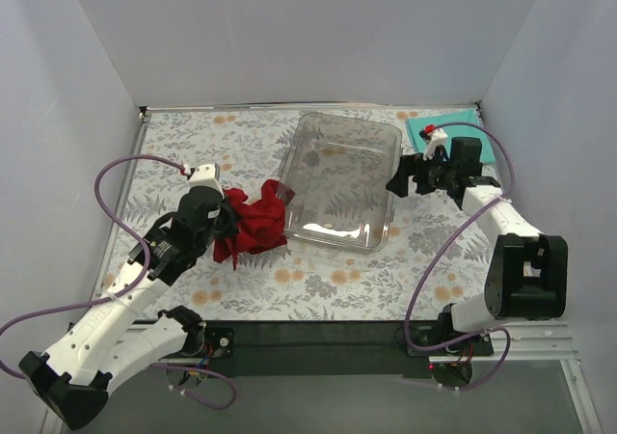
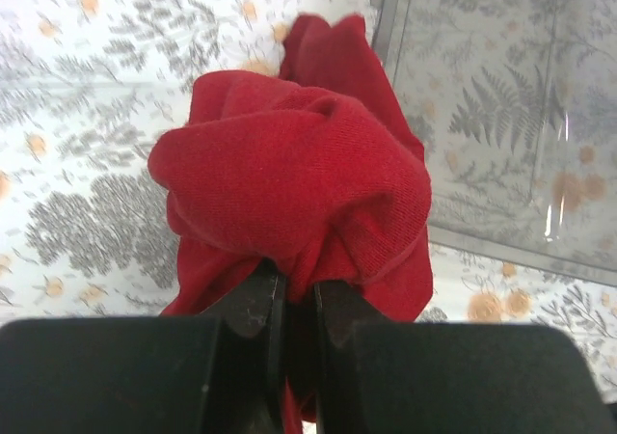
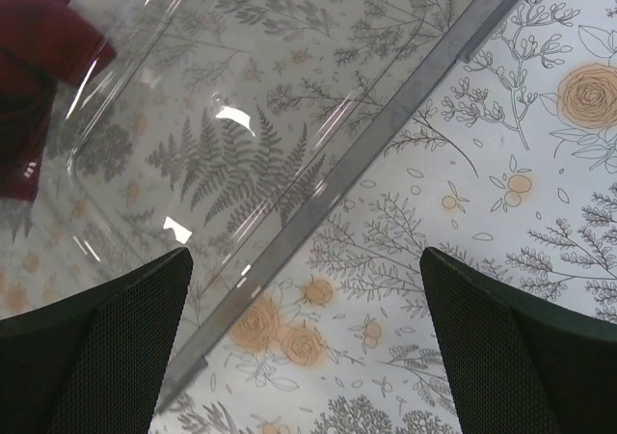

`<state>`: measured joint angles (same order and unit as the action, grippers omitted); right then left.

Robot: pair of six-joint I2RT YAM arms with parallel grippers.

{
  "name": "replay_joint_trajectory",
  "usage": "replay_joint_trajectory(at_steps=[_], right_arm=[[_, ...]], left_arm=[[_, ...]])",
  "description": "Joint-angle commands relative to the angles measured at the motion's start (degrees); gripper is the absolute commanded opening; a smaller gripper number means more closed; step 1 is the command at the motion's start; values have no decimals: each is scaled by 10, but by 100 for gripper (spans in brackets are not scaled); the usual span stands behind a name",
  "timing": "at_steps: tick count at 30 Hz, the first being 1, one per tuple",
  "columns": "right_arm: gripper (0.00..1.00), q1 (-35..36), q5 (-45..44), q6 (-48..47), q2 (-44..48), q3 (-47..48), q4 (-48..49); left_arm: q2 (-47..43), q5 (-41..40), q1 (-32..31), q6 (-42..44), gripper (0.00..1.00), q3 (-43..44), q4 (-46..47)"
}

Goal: Fold and stack the t-shirts

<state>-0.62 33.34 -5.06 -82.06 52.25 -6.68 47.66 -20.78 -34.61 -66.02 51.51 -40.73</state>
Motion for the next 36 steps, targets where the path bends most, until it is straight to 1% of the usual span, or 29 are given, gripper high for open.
replay_joint_trajectory(at_steps=[1,2,3,4,6,7,9,10,12,13,15,16,18,19,20,21,24,25,26,27,31,36], right_arm=[[91,52,-142,98,-30,46,10],[90,60,-190,106,-38,51,6],[89,66,-201,107,-44,57,4],[88,76,-214,109,-56,65,3],[88,82,-242,113,-67,71,-1],[86,86,-248,115,-78,81,-4],[86,87,-247,117,-97,89,-18],[82,88,-238,125,-103,94,-22],[78,90,-223,130,-121,99,-28],[73,91,-209,132,-128,106,-32],[67,92,-196,138,-150,116,-41],[62,94,-191,139,-158,123,-47],[54,92,-188,143,-181,152,-59],[48,93,-187,145,-188,163,-62],[44,93,-184,146,-194,183,-68],[35,93,-182,148,-207,195,-76],[19,92,-192,149,-219,225,-84],[9,92,-200,148,-220,230,-86],[5,91,-202,146,-217,234,-87],[1,86,-202,145,-216,240,-88],[1,67,-195,126,-190,255,-85],[1,34,-181,119,-134,261,-57]], left_arm=[[-13,43,0,-68,7,-7,-28],[-11,39,0,-74,13,-8,-29],[-8,35,0,-80,28,-8,-33],[-6,31,0,-90,39,-6,-41],[1,35,0,-98,57,-3,-50],[1,39,0,-103,71,-1,-54],[-14,42,-1,-104,83,4,-56],[-20,43,0,-102,88,8,-57],[-41,46,0,-97,90,18,-55],[-47,50,-1,-92,91,28,-50],[-56,65,-1,-75,92,36,-38],[-58,71,-1,-66,92,37,-24],[-53,86,0,-56,93,35,-10],[-43,93,-1,-54,93,28,3],[-37,100,-1,-52,93,24,10],[-24,109,0,-51,92,18,25],[-11,130,1,-53,92,-3,64],[-8,136,1,-55,92,-8,74],[-1,140,0,-57,92,-17,85],[2,148,1,-58,92,-19,93],[24,161,0,-52,92,-22,134],[80,199,5,-51,91,-15,192]])
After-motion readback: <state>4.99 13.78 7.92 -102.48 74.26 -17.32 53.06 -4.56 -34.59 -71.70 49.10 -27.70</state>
